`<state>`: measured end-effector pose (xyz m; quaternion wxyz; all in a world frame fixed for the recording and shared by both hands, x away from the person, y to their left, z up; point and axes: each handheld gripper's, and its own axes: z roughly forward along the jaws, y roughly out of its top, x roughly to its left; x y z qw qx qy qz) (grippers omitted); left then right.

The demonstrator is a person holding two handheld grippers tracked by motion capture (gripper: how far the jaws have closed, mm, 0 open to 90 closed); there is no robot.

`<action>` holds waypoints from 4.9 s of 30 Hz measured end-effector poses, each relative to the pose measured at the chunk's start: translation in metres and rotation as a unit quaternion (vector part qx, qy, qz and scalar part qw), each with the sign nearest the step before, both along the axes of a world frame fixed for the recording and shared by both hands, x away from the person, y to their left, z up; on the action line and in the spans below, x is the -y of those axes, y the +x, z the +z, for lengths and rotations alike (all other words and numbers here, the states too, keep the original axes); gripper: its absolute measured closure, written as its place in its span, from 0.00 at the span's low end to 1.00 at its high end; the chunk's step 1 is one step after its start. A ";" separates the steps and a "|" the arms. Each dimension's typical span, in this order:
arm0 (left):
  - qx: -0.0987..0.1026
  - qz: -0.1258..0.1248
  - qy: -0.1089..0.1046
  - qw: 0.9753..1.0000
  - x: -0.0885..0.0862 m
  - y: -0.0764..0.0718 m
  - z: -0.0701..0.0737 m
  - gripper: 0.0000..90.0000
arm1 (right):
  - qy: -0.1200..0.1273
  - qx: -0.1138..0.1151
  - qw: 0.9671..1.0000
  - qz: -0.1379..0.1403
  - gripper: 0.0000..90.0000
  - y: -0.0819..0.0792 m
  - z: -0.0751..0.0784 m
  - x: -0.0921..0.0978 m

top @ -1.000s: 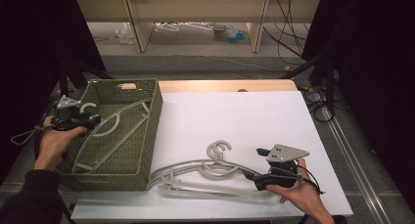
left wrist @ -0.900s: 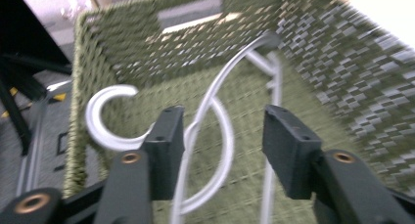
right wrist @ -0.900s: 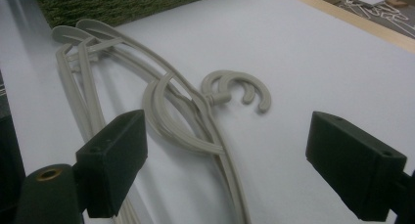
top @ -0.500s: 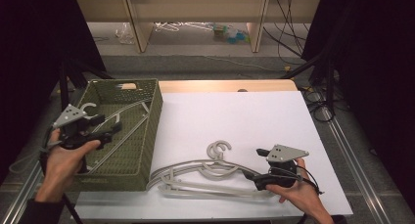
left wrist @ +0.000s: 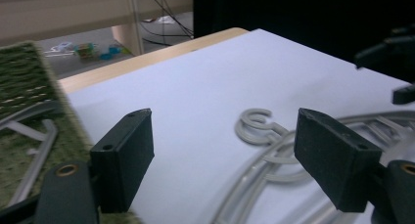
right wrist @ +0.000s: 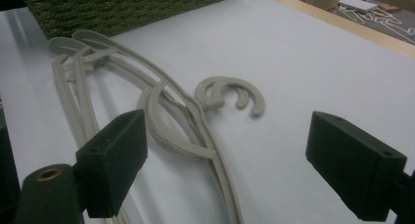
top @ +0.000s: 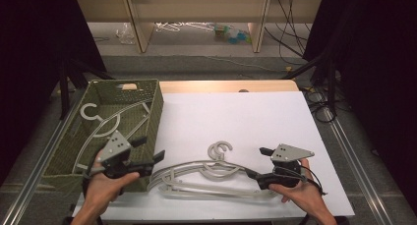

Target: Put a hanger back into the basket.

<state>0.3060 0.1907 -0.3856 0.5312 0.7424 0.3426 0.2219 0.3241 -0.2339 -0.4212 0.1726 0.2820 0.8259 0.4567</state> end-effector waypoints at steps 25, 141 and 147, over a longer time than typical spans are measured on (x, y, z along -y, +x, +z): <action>-0.015 -0.050 -0.010 0.999 0.040 -0.030 -0.043 0.19 | -0.021 -0.028 0.999 0.007 0.18 0.008 -0.013 -0.002; 0.002 -0.236 0.237 0.942 0.147 0.052 -0.016 0.87 | -0.210 0.066 0.967 0.128 0.84 0.021 0.027 -0.031; 0.010 -0.224 0.239 0.945 0.145 0.056 -0.011 0.89 | -0.162 0.059 0.981 0.085 0.63 0.024 0.028 -0.030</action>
